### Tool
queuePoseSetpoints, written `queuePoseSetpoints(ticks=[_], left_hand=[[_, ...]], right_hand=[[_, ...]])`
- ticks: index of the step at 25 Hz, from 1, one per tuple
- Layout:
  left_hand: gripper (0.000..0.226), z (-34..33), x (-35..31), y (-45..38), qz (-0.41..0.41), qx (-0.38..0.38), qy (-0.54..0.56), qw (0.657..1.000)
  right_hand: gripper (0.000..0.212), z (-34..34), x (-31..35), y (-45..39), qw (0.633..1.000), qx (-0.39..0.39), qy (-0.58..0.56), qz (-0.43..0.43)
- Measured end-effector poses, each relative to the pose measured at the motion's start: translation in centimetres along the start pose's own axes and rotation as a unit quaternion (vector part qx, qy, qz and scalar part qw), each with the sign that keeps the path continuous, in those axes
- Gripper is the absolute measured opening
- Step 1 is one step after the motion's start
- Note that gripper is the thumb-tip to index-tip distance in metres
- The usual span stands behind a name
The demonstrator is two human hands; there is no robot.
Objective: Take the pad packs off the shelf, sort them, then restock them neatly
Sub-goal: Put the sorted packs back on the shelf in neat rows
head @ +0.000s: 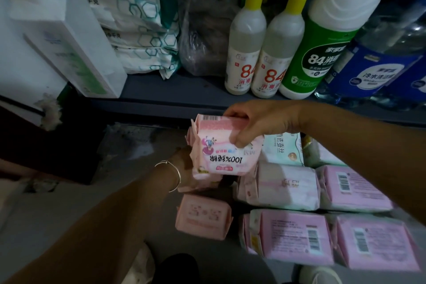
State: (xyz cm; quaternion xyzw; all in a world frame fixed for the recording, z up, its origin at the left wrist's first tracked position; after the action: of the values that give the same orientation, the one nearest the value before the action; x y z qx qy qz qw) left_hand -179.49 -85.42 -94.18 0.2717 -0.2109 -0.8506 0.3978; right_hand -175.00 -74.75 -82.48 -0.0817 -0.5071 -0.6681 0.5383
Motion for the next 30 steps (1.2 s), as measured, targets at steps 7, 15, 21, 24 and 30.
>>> queuePoseSetpoints(ticks=[7,15,21,24,30], left_hand=[[0.061,6.7,-1.8,5.0,-0.05,-0.01,-0.051,0.997],[0.082,18.3,-7.3,13.7,-0.14,-0.1,-0.031,0.985],[0.059,27.6,-11.5,21.1,-0.145,-0.166,-0.046,0.974],[0.065,31.9,-13.7,24.1,-0.16,-0.196,-0.046,0.966],[0.058,38.3,-16.9,27.1,-0.181,-0.225,-0.028,0.957]], right_hand=[[0.045,5.2,2.6,5.8,0.983,-0.112,-0.145,0.018],[0.051,11.5,10.8,16.0,0.944,-0.263,-0.167,0.106],[0.045,16.2,14.0,22.5,0.863,-0.373,-0.304,0.154],[0.043,18.6,15.2,25.2,0.815,-0.407,-0.368,0.187],[0.065,22.5,17.3,27.9,0.745,-0.402,-0.475,0.24]])
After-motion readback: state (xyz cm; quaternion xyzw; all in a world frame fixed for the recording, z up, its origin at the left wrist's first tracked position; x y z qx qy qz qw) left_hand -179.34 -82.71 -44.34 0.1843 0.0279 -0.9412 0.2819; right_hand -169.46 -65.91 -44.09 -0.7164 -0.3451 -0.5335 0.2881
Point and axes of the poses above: each hand's wrist, its own y-axis away from the middle knuckle, its own z-axis out of the back of the hand, x = y × z, the point moved 10 cm from there along -y, towards the middle knuckle, and after that the axes turned 1 degree about -z, right-handed, at the moved point
